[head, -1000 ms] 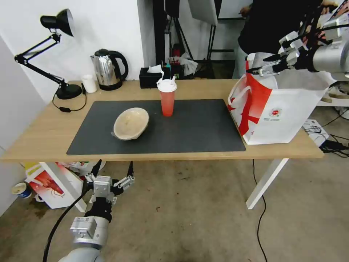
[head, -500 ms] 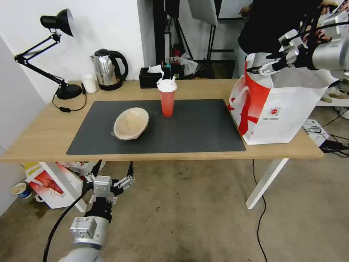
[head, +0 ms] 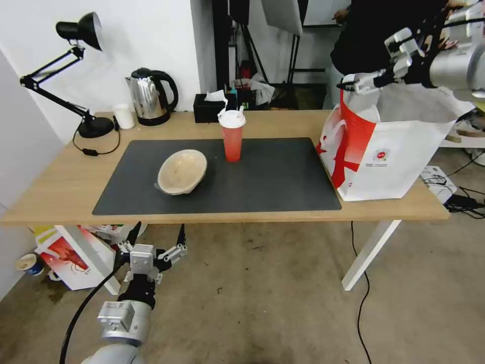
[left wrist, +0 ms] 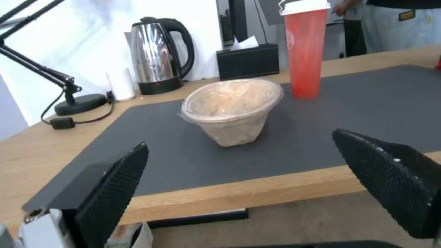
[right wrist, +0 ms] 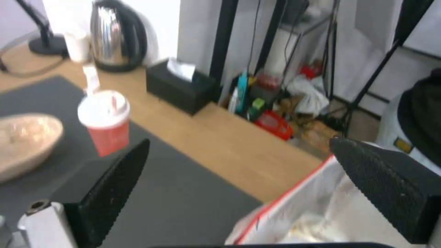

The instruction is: Pick up the trash from the table and place it into the takeout bag.

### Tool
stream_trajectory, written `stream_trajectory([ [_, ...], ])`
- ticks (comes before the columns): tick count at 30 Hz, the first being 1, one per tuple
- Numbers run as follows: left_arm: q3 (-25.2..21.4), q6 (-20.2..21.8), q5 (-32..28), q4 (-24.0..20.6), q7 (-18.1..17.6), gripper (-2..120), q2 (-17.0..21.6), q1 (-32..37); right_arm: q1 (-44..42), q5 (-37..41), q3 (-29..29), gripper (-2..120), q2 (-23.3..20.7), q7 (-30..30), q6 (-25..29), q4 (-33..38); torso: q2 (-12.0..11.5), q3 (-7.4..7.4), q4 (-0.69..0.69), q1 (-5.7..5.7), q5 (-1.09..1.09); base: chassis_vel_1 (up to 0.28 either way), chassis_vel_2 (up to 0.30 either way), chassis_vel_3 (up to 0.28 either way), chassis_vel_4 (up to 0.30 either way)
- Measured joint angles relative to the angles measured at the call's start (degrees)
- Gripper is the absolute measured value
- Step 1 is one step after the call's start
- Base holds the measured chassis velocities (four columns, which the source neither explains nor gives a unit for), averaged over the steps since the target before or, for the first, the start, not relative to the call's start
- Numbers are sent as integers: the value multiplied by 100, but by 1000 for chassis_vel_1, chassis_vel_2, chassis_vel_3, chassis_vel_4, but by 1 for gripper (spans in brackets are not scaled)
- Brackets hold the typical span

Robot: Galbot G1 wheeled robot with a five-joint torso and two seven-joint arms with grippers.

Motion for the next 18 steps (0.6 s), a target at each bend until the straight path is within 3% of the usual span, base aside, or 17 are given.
stream_trajectory([
  [4,0,0,0,0,0,100,0,0,-252,403,350,100,73,503,555,153,0,0,0,0,2,0,0,0,0],
  [7,1,0,0,0,0,100,0,-1,-711,973,827,100,120,1055,1505,594,0,0,0,0,-1,0,0,0,0],
  [9,1,0,0,0,0,100,0,-1,-711,973,827,100,120,1055,1505,594,0,0,0,0,-1,0,0,0,0],
  [10,0,0,0,0,0,100,0,0,-1108,1124,1185,100,174,1362,1931,922,0,0,0,0,1,0,0,0,0],
  [12,0,0,0,0,0,100,0,0,-1207,1138,1271,100,190,1447,2025,1002,0,0,1,0,0,0,0,0,0],
  [16,0,0,0,0,0,100,0,0,-2141,1023,1750,100,272,2224,2869,1858,0,0,0,0,-1,0,0,0,0],
  [18,0,0,0,0,0,100,0,0,-2301,907,1782,100,261,2288,3004,1982,0,0,0,0,0,0,0,0,0],
])
